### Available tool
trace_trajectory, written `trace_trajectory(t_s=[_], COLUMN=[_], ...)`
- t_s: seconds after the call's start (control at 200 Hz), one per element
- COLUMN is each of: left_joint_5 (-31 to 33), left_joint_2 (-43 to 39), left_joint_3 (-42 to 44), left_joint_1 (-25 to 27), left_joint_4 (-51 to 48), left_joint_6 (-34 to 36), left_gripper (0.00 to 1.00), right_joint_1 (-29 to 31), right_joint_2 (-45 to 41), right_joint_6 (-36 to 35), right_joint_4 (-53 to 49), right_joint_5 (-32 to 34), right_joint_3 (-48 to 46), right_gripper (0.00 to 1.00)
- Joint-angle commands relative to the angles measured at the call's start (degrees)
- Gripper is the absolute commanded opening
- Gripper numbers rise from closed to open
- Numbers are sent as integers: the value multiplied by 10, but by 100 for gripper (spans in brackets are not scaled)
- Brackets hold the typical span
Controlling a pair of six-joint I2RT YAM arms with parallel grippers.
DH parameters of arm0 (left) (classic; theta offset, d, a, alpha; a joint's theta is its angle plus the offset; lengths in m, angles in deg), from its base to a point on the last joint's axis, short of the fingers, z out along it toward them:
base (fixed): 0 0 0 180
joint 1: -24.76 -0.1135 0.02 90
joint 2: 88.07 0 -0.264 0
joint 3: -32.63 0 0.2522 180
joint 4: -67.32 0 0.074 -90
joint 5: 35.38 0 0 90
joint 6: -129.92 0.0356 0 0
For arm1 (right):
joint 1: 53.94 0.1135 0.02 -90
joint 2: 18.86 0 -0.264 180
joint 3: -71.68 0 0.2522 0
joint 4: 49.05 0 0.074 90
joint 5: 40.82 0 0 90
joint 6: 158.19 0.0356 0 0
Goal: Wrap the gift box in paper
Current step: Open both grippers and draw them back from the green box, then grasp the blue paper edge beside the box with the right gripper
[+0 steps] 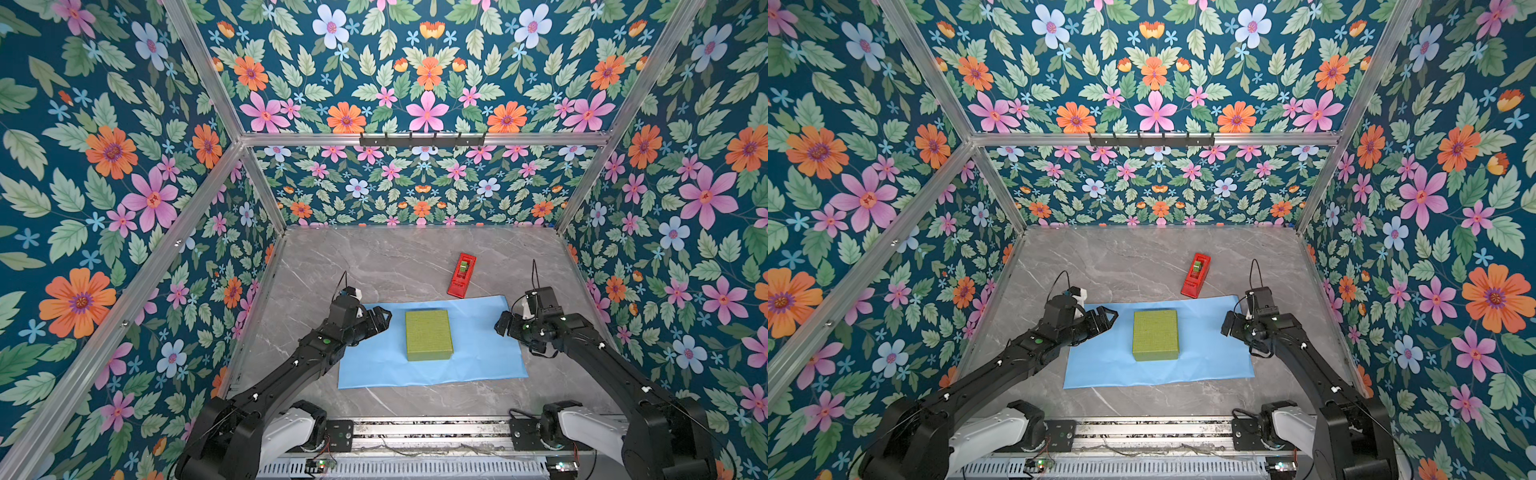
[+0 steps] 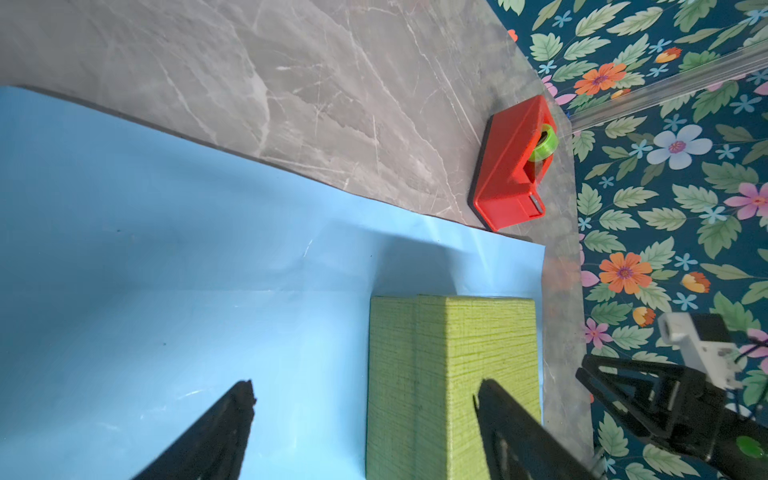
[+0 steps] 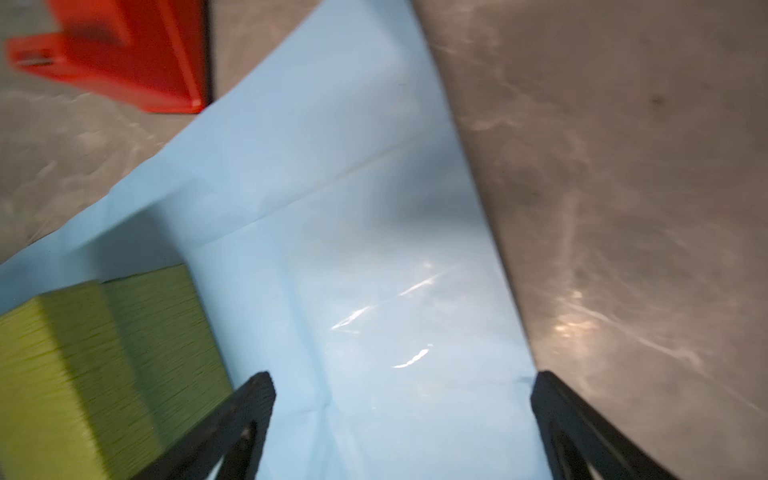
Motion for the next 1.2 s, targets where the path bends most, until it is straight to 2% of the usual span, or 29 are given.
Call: trace_trajectory(t_s=[0.0, 0.18, 0.475, 0.59, 0.73, 0.835, 0.995, 1.195], left_joint_5=[-12, -34, -28, -31, -30, -30, -31, -27], left_joint_2=[6, 19, 16, 18, 16, 19, 27, 25], left_joint_3=[-3, -10, -16, -18, -19, -22, -28, -29], left_joint_1=[1, 7, 9, 10, 11, 11, 11, 15], left_joint_4=[24, 29, 16, 18, 16, 14, 15, 12], left_joint_6=[9, 15, 25, 24, 25, 27, 29, 28], left_gripper=[86, 86, 85, 85, 85, 85, 85, 85], right_joint_1=[-18, -18, 0, 0, 4, 4, 4, 4], right_joint_2=[5, -7, -18, 3, 15, -11, -60, -145], right_joint_6=[29, 53, 98, 105, 103, 94, 72, 69], right_joint_4=[-42, -76, -87, -66, -50, -38, 20, 36], right_joint_5=[-19, -12, 17, -14, -59, -80, -148, -136], right_joint_3=[-12, -28, -46, -64, -76, -80, -95, -106], right_gripper=[99, 99, 96, 96, 91, 86, 82, 82])
